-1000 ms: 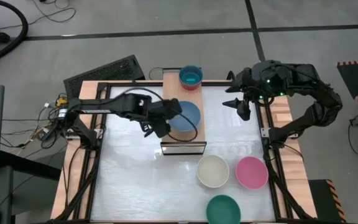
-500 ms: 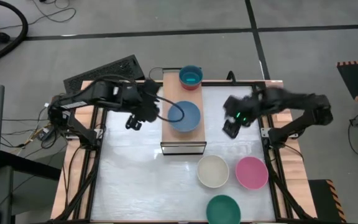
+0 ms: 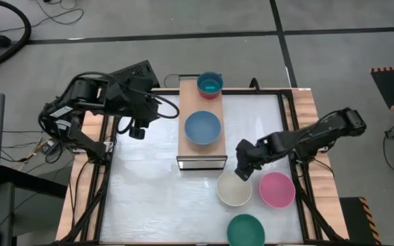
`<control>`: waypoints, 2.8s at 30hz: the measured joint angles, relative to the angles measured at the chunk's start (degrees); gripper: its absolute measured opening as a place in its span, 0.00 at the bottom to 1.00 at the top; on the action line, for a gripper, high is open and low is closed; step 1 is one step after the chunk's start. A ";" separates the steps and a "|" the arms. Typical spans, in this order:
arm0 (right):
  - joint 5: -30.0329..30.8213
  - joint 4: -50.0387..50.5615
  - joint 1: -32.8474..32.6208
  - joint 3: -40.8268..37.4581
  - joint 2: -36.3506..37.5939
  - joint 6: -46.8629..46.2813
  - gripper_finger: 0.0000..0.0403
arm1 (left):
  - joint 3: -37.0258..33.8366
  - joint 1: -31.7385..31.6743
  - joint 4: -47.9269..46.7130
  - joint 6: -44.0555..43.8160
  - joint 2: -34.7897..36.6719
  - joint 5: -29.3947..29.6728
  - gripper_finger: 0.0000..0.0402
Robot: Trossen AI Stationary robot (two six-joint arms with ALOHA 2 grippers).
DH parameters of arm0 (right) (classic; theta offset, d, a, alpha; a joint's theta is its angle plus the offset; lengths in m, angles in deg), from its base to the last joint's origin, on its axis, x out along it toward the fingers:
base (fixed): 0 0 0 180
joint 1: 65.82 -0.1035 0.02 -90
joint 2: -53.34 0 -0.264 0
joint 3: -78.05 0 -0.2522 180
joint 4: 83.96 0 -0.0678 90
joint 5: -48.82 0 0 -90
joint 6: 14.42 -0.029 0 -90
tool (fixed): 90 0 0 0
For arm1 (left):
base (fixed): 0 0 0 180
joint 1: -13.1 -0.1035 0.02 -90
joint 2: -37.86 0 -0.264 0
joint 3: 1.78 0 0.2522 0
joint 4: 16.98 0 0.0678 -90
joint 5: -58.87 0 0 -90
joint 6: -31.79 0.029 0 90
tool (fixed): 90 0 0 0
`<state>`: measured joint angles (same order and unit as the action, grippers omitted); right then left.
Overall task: Place and stack bowls onto a shelf
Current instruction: Stack the white bowl on top of the dark blue bowl on the shelf
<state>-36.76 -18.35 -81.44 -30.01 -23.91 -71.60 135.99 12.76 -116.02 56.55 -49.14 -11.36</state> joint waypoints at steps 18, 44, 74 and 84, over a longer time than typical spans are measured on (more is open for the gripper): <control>0.31 -8.50 -4.22 -9.26 -1.40 -5.45 0.70 | -0.02 -0.02 -4.80 -5.76 -0.04 -4.75 0.49; -4.52 5.09 -3.45 1.02 -6.47 3.61 0.06 | -0.04 -0.02 -3.82 -0.93 -0.09 -4.52 0.49; 10.71 37.74 16.99 54.40 -8.72 27.94 0.06 | -0.04 7.41 30.88 60.16 -11.15 2.06 0.49; 7.52 37.72 17.96 54.42 -13.11 34.89 0.06 | -0.17 7.09 24.82 65.63 -17.80 0.93 0.49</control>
<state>-29.24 19.38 -63.48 24.41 -37.03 -36.71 135.81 19.86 -91.21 122.18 -66.94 -10.43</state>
